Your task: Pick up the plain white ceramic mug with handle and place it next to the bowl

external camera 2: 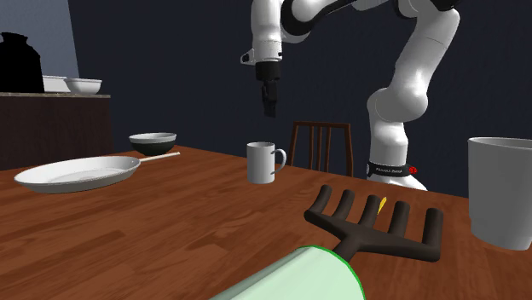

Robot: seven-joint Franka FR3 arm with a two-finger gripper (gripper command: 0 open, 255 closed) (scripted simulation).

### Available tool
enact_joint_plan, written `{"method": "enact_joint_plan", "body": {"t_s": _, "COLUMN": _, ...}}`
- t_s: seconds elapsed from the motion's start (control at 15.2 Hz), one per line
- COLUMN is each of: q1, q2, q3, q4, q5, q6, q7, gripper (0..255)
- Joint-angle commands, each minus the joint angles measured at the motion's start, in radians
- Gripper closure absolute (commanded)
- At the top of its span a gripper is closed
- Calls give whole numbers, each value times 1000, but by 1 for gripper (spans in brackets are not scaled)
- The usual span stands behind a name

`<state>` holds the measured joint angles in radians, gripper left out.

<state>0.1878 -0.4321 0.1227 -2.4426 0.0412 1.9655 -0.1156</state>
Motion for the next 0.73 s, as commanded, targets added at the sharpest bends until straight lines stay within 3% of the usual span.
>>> {"method": "enact_joint_plan", "body": {"t_s": 0.0, "q1": 20, "q2": 53, "q3": 21, "q4": -3, "q5": 14, "q6": 56, "q7": 4, "gripper": 0}}
{"method": "enact_joint_plan", "body": {"t_s": 0.33, "q1": 63, "q2": 194, "q3": 70, "q4": 19, "q5": 36, "q6": 172, "q7": 7, "gripper": 0}}
{"method": "enact_joint_plan", "body": {"t_s": 0.66, "q1": 67, "q2": 235, "q3": 77, "q4": -9, "q5": 35, "q6": 241, "q7": 10, "gripper": 0}}
